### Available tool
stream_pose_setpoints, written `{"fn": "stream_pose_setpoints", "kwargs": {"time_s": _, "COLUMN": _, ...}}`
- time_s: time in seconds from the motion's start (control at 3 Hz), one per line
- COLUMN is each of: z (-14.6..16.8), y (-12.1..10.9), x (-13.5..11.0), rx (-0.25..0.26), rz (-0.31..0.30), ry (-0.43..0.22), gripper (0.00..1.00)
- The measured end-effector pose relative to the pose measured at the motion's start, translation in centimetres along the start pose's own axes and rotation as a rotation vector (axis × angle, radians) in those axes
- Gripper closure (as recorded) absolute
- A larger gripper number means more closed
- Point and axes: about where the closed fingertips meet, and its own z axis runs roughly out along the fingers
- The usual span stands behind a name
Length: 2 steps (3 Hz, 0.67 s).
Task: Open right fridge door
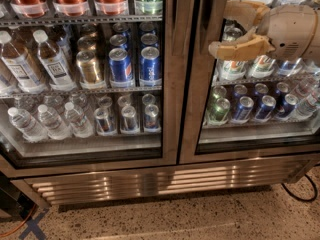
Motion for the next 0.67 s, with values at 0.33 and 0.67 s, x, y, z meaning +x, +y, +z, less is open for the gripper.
{"fn": "stream_pose_setpoints", "kwargs": {"time_s": 0.33, "z": 4.61, "y": 2.49, "x": -0.54, "rx": -0.131, "rz": 0.084, "ry": -0.019, "gripper": 0.32}}
{"fn": "stream_pose_setpoints", "kwargs": {"time_s": 0.67, "z": 4.44, "y": 2.61, "x": -0.54, "rx": -0.145, "rz": 0.093, "ry": -0.021, "gripper": 0.31}}
